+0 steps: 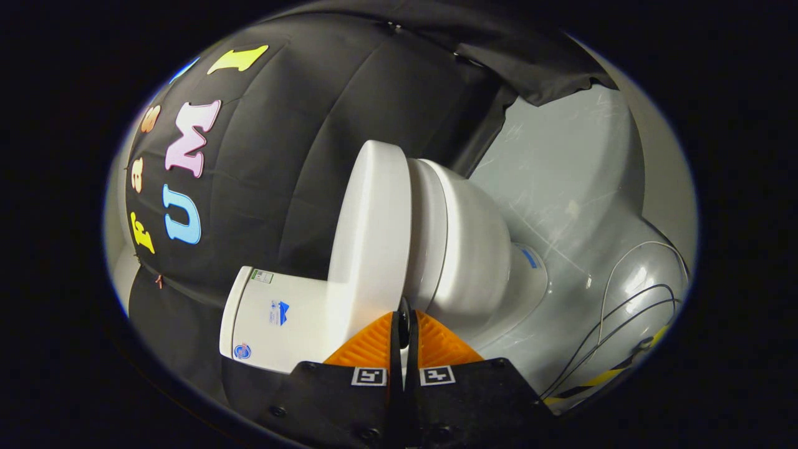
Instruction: Open the toilet lid.
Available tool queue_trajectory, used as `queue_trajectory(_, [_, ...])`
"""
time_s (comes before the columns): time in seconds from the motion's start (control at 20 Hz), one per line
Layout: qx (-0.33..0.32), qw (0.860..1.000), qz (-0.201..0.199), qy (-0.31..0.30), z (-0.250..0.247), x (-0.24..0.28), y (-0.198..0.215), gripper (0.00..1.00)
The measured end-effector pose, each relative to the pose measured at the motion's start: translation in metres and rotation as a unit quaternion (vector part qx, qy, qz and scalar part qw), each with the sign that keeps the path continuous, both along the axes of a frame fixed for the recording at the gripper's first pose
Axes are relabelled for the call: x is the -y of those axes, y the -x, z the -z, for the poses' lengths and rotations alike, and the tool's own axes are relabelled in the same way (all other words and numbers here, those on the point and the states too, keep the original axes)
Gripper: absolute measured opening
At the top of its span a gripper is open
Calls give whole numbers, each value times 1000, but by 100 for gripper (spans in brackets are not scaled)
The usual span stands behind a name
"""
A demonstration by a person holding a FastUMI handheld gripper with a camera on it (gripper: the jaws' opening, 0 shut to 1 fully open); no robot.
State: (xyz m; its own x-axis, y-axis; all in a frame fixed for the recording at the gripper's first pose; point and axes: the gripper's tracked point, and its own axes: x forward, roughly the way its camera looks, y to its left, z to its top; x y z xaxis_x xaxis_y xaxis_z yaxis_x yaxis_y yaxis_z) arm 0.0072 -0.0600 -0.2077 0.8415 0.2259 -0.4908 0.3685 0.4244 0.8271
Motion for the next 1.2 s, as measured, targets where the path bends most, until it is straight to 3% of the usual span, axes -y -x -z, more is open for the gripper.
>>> queue_trajectory(0.35, [-17, 999, 7, 43, -9, -2, -3, 5])
queue_trajectory(0.75, [-2, 994, 2, 113, -57, -15, -10, 5])
queue_trajectory(1.2, [9, 989, -2, 145, -107, -33, -18, 5])
